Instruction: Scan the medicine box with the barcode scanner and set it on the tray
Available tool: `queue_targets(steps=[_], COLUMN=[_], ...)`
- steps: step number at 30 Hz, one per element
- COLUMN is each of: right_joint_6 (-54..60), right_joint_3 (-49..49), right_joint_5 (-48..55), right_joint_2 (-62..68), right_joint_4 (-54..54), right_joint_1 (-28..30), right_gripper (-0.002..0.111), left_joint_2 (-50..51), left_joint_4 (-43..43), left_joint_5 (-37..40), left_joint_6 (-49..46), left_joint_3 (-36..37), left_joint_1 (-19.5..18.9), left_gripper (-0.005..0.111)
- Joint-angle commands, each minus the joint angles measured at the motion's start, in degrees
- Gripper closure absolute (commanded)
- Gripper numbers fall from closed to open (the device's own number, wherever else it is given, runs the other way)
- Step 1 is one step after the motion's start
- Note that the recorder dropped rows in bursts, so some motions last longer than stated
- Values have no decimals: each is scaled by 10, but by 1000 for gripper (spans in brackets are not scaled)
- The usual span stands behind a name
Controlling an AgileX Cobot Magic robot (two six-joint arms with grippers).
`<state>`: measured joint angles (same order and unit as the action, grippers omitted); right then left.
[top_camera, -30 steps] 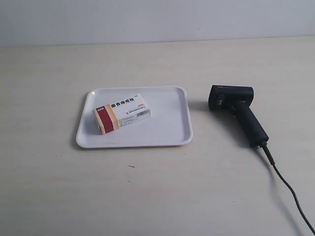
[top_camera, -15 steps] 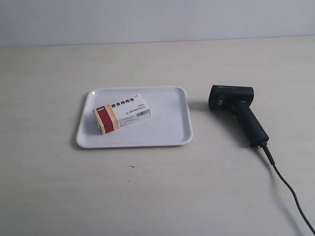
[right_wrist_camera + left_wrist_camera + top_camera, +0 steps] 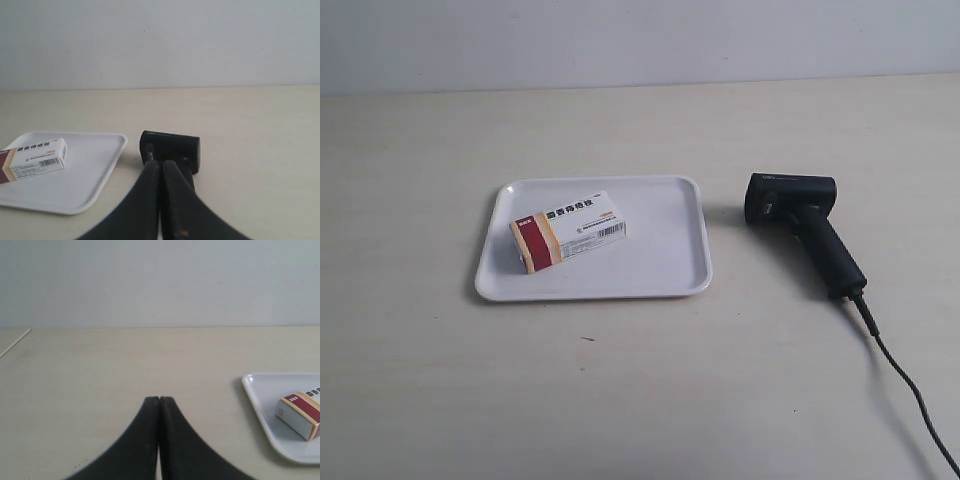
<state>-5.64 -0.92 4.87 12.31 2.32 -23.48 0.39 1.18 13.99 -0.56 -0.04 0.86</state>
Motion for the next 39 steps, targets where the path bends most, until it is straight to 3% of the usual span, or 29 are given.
queue_targets(steps=[1, 9, 11, 15, 18, 39], right_joint_6=[-15, -15, -15, -15, -15, -15], right_joint_3=[9, 9, 9, 9, 9, 9], right_joint_5=[2, 2, 1, 11, 28, 62], right_joint_2=[-28, -34, -42, -79, -108, -123], right_joint_4=[-19, -19, -19, -8, -8, -9], right_joint_1=[2, 5, 31, 142, 178, 181], right_gripper=[108, 108, 108, 108, 108, 108], left_joint_2=[-4, -4, -4, -4, -4, -4], left_joint_4=[-3, -3, -3, -3, -3, -3], left_joint_5=[0, 0, 0, 0, 0, 0], left_joint_6=[0, 0, 0, 0, 0, 0], left_joint_3=[0, 0, 0, 0, 0, 0], left_joint_1=[-1, -1, -1, -1, -1, -1], left_gripper=[104, 104, 104, 104, 104, 104])
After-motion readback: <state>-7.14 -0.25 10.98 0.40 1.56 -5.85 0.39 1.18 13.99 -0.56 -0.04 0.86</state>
